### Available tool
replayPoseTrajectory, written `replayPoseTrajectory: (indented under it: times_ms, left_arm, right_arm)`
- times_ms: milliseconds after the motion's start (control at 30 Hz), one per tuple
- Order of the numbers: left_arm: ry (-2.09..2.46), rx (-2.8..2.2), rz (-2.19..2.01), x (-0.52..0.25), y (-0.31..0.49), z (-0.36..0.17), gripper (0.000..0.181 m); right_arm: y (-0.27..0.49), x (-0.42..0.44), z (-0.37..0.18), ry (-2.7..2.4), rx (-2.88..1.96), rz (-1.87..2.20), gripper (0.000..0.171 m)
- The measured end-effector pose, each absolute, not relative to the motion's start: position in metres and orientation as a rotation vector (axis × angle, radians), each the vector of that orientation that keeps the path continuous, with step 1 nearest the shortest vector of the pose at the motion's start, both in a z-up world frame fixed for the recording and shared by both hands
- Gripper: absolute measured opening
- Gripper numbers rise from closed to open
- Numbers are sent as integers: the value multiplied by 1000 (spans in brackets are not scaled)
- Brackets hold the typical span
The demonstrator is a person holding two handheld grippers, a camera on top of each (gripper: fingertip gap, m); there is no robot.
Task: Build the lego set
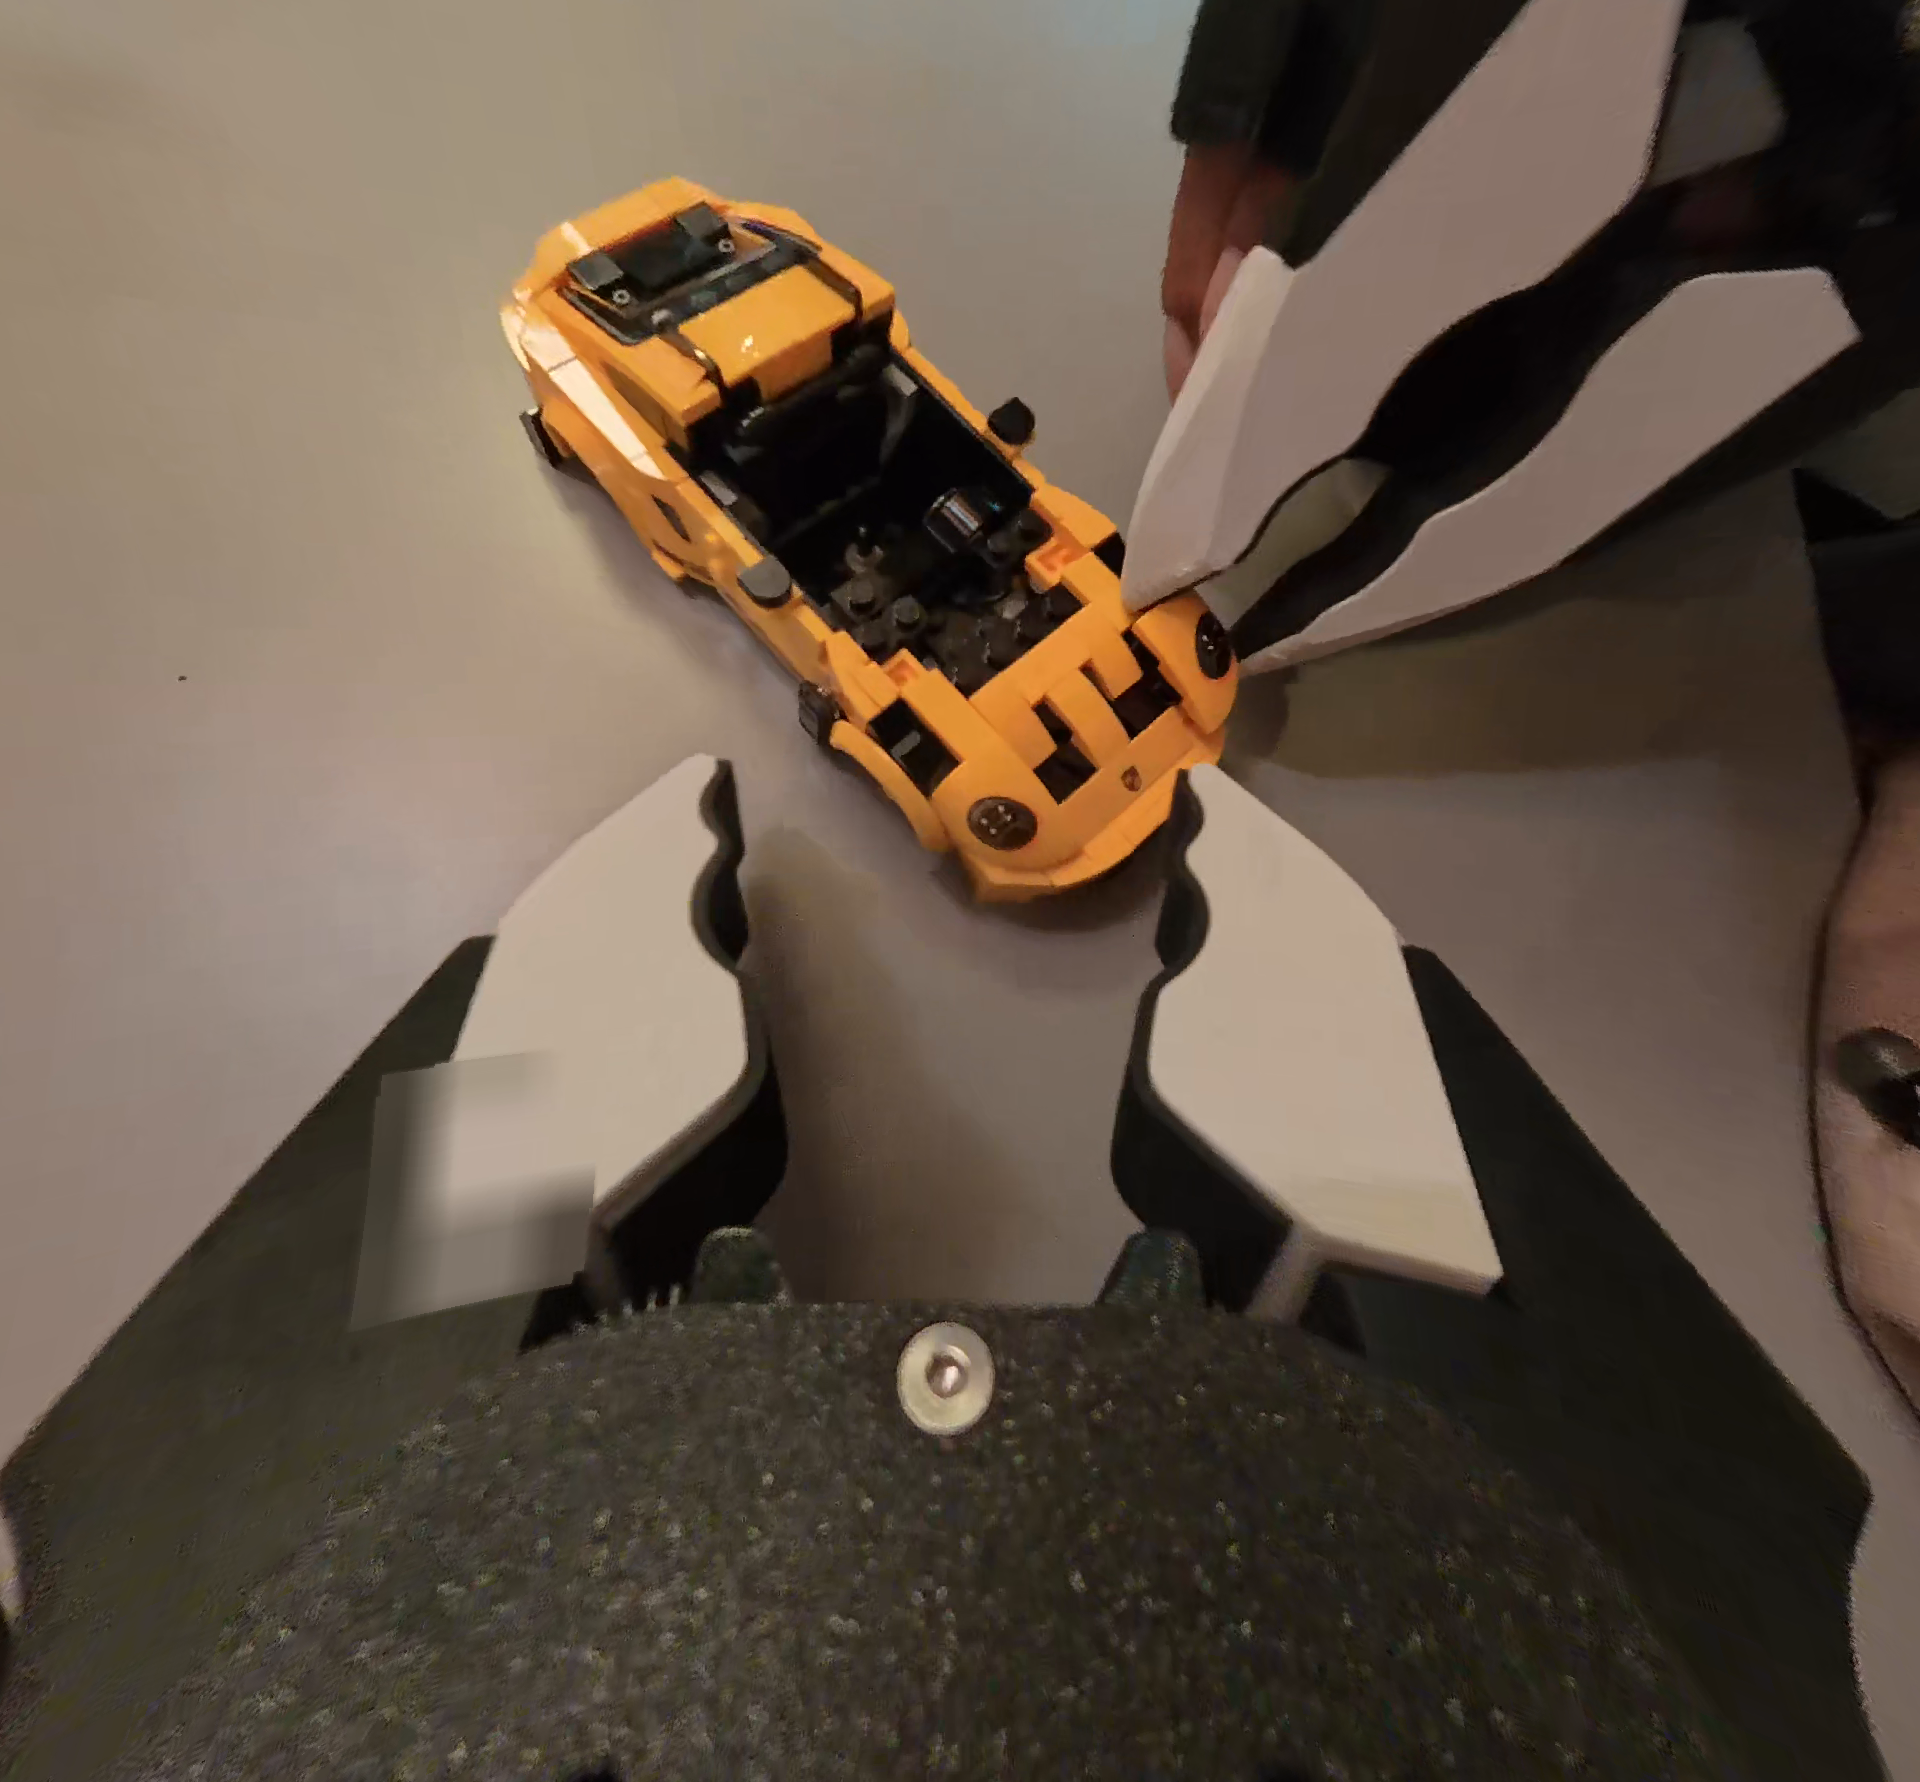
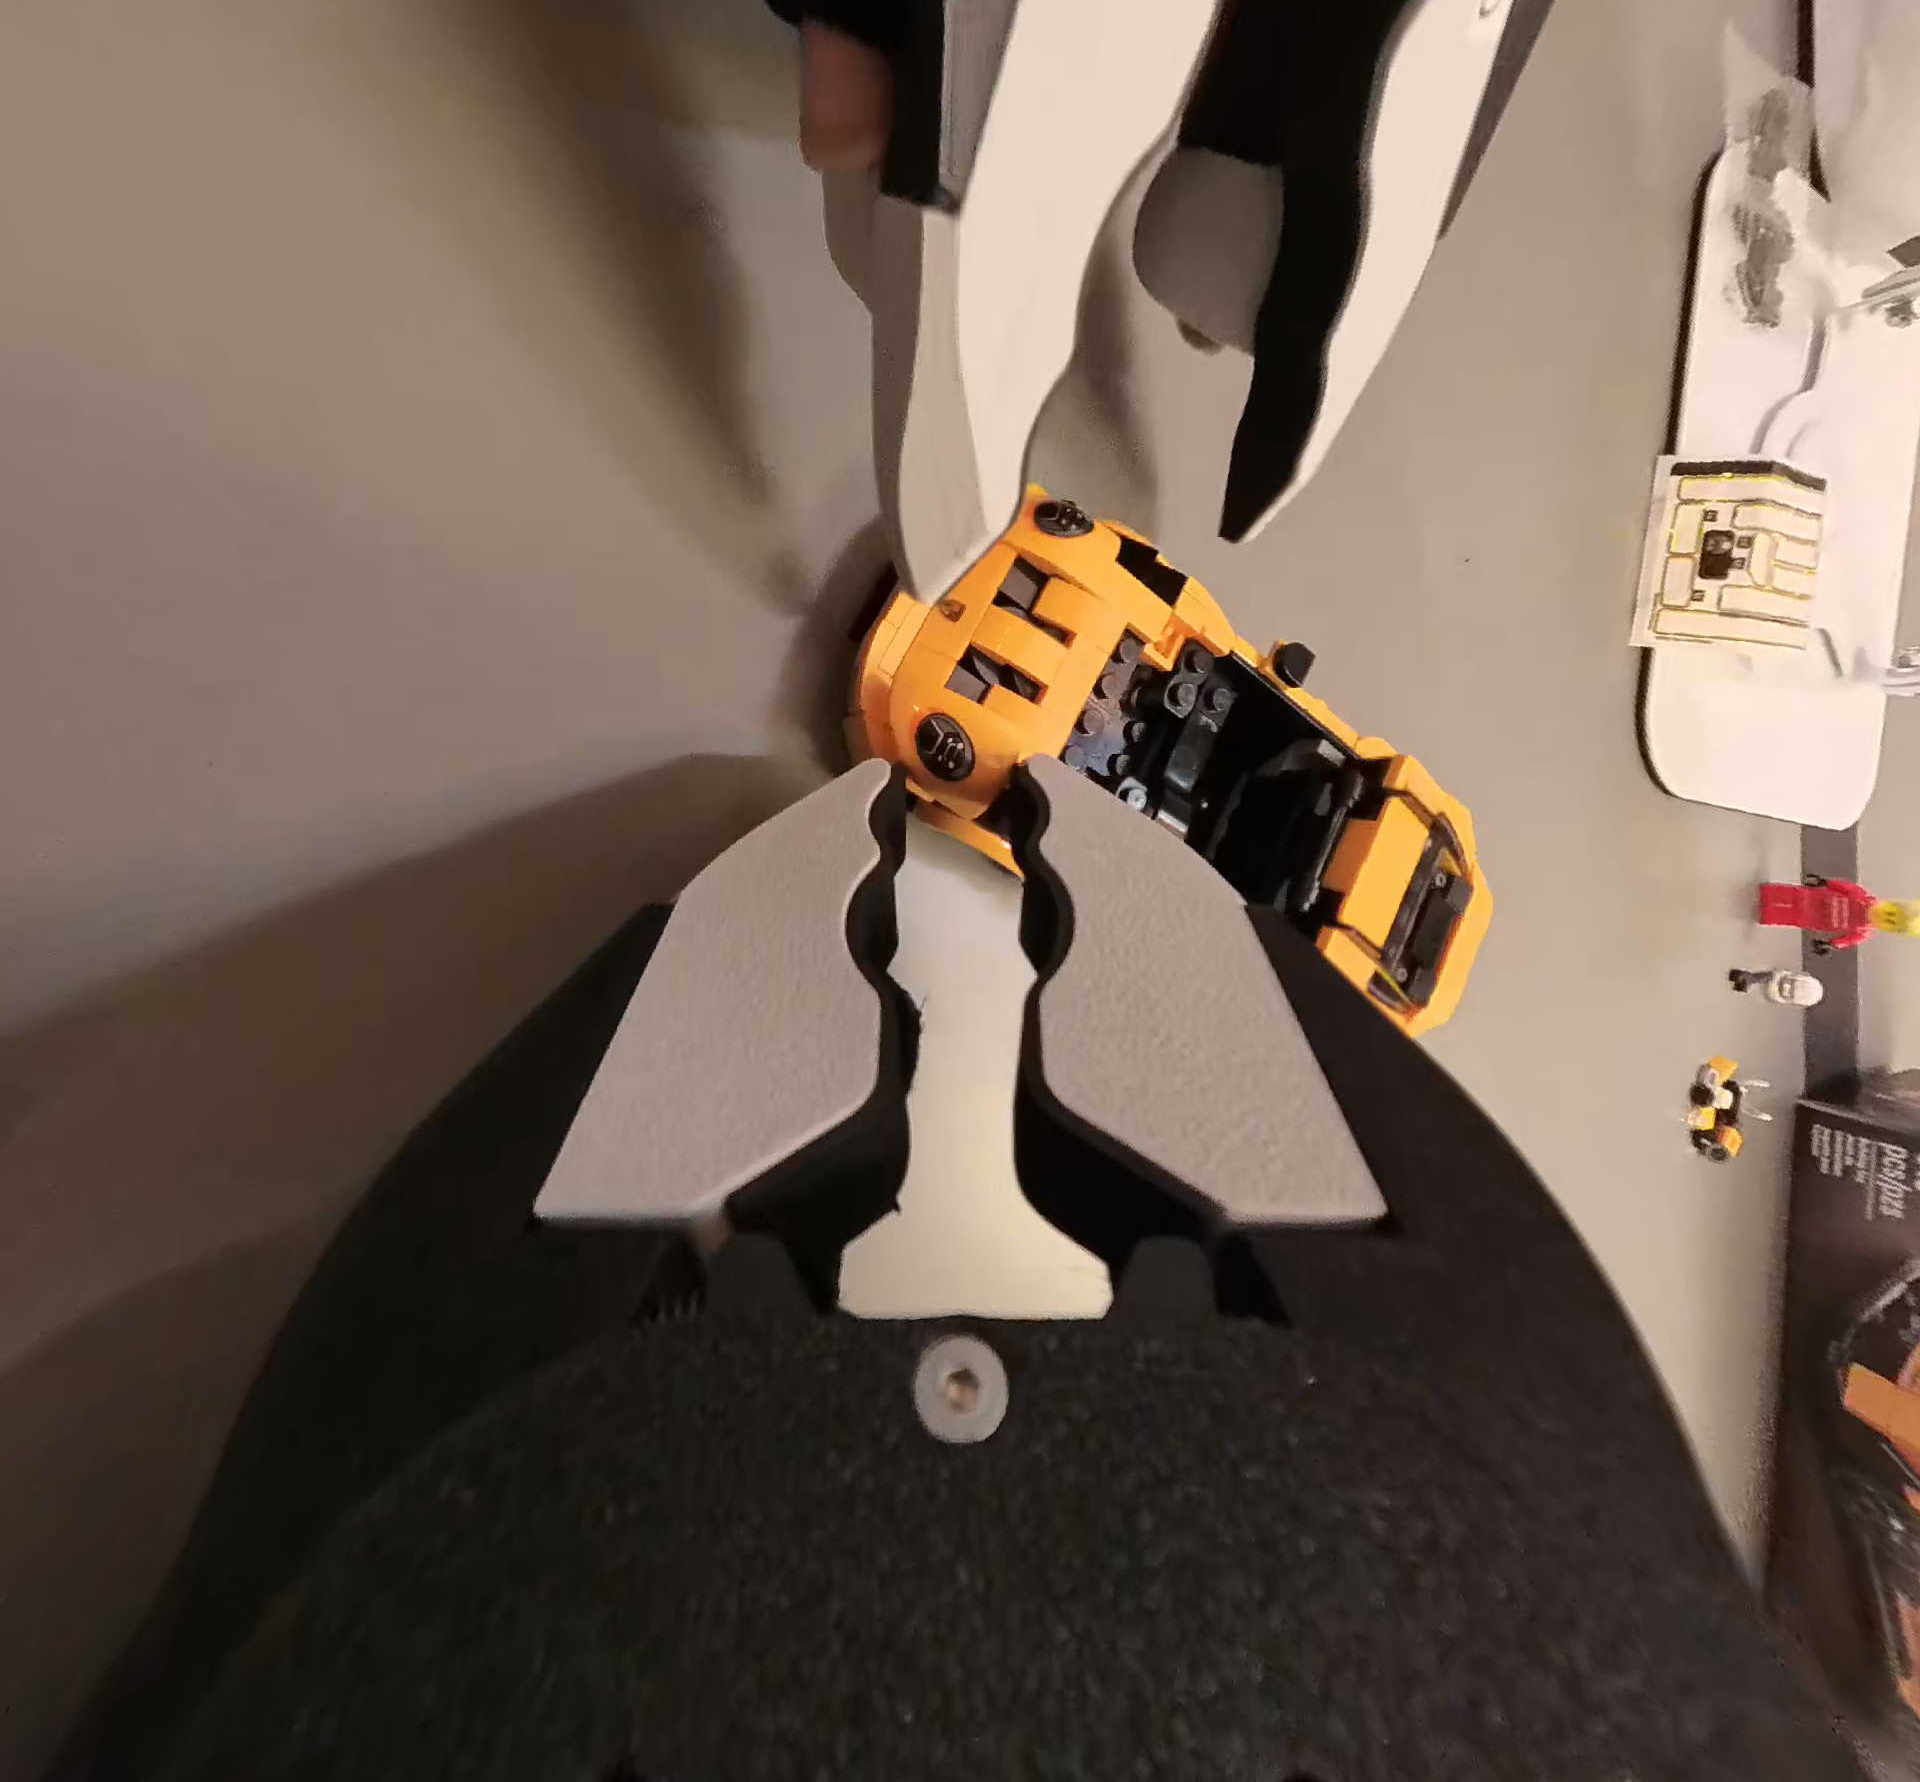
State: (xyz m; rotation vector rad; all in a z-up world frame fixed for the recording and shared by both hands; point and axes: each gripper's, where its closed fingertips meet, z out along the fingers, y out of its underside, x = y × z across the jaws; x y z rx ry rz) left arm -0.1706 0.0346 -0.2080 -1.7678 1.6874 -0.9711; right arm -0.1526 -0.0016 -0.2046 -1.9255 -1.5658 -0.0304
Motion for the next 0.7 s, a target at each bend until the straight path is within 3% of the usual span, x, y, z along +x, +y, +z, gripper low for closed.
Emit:
replayPoseTrajectory:
  times_ms: [33,233,700]
  left_arm:
    - [1679,-1780,-979,-168,35,-209,80]
    - [1600,-1967,-1165,-156,35,-212,86]
    - [1620,-1979,-1115,-155,39,-214,83]
  right_arm:
    - [-1,-153,-205,-1579,-1924,-46,19]
    - [0,-154,-206,-1597,-1892,-123,19]
    - [3,-155,-206,-1530,-1879,-128,20]
